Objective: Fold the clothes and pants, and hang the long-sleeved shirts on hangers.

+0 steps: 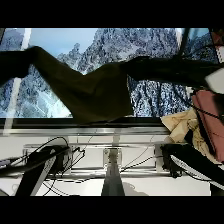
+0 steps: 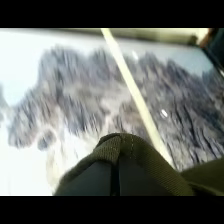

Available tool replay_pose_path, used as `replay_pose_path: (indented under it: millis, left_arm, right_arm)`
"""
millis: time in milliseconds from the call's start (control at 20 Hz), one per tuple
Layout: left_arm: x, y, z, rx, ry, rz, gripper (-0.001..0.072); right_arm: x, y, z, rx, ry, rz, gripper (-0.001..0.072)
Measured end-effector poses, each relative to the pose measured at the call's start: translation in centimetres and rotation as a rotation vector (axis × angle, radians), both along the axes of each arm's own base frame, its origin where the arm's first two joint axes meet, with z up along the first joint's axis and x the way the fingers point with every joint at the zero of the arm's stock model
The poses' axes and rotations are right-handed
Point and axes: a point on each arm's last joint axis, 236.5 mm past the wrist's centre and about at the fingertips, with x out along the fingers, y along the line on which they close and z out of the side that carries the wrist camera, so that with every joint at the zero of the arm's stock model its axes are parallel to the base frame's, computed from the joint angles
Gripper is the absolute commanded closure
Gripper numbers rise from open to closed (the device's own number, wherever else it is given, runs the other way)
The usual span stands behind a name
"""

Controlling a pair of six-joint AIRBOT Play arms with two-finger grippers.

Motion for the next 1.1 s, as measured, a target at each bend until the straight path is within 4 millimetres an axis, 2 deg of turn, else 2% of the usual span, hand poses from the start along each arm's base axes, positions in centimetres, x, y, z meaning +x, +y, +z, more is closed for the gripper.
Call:
replay_pose_path:
  millis: [100, 200, 300, 400, 450, 550, 650, 700, 750, 800, 850, 950, 1100]
  left_arm:
    - [4.3, -0.9, -7.6, -0.038, 0.154, -0.001, 0.0693]
    - [6.8, -2.4, -14.0, -0.044, 0.288, -0.017, 0.0693]
    - [7.7, -4.1, -19.4, -0.039, 0.414, -0.048, 0.0694]
    - [6.9, -5.2, -22.8, -0.018, 0.512, -0.097, 0.0694]
    - [6.0, -5.6, -24.0, 0.002, 0.557, -0.131, 0.0693]
    - [3.2, -6.3, -26.1, 0.053, 0.663, -0.22, 0.0693]
    - [0.1, -7.1, -27.8, 0.095, 0.77, -0.31, 0.069]
    - [-1.4, -7.5, -28.6, 0.112, 0.816, -0.345, 0.0529]
    - [-2.3, -7.8, -29.4, 0.13, 0.843, -0.368, 0.0089]
    - [-2.6, -8.0, -30.1, 0.147, 0.852, -0.375, 0.0006]
    - [-2.6, -8.2, -30.7, 0.157, 0.854, -0.375, 0.0002]
    - [-2.3, -8.5, -31.3, 0.167, 0.845, -0.37, 0.0002]
    - [-1.8, -8.7, -31.5, 0.177, 0.828, -0.362, 0.0002]
  right_arm:
    - [4.3, -0.1, -5.6, -0.01, 0.072, -0.124, 0.0685]
    - [8.1, -1.2, -10.4, -0.019, 0.125, -0.241, 0.0684]
    - [11.0, -3.6, -13.7, -0.039, 0.154, -0.341, 0.0685]
    - [12.2, -6.7, -16.3, -0.085, 0.205, -0.398, 0.0685]
    - [12.1, -8.2, -17.6, -0.119, 0.247, -0.405, 0.0685]
    - [10.1, -10.6, -20.6, -0.226, 0.353, -0.357, 0.0684]
    - [6.4, -12.4, -23.7, -0.359, 0.472, -0.249, 0.0684]
    - [4.4, -13.1, -25.0, -0.413, 0.527, -0.196, 0.0636]
    - [2.4, -13.8, -26.3, -0.463, 0.584, -0.147, 0.0418]
    - [1.0, -14.5, -27.3, -0.503, 0.621, -0.112, 0.0144]
    - [-0.1, -14.9, -28.0, -0.525, 0.648, -0.088, 0.0039]
    - [-0.6, -15.4, -28.7, -0.544, 0.656, -0.076, 0.0038]
    - [1.4, -16.0, -28.8, -0.529, 0.604, -0.147, 0.0038]
